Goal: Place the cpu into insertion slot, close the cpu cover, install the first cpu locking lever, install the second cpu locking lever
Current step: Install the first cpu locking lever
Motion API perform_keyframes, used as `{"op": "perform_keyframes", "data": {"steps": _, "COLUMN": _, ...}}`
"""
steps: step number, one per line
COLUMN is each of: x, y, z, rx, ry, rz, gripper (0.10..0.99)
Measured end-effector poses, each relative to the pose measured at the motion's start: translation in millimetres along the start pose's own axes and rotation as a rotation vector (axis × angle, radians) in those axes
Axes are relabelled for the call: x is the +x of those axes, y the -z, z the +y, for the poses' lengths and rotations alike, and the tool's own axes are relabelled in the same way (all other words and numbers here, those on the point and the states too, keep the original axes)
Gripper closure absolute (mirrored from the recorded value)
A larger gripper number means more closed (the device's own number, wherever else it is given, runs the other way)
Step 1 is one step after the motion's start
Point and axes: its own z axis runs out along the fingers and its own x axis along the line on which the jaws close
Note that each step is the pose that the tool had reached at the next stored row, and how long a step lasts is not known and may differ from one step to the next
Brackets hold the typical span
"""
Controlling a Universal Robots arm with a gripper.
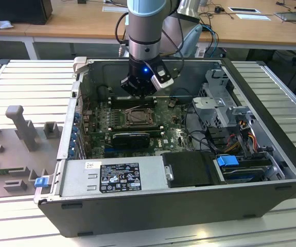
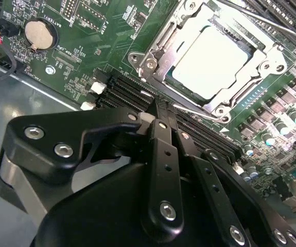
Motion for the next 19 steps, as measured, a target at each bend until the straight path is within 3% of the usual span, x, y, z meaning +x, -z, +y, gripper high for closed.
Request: {"op": "perform_keyframes", "data": {"steps": 19, "x": 0.2, "y": -6.8, "z": -1.0, "rx": 0.0, "ry": 0.0, "rz": -0.0001, "gripper": 0.98}}
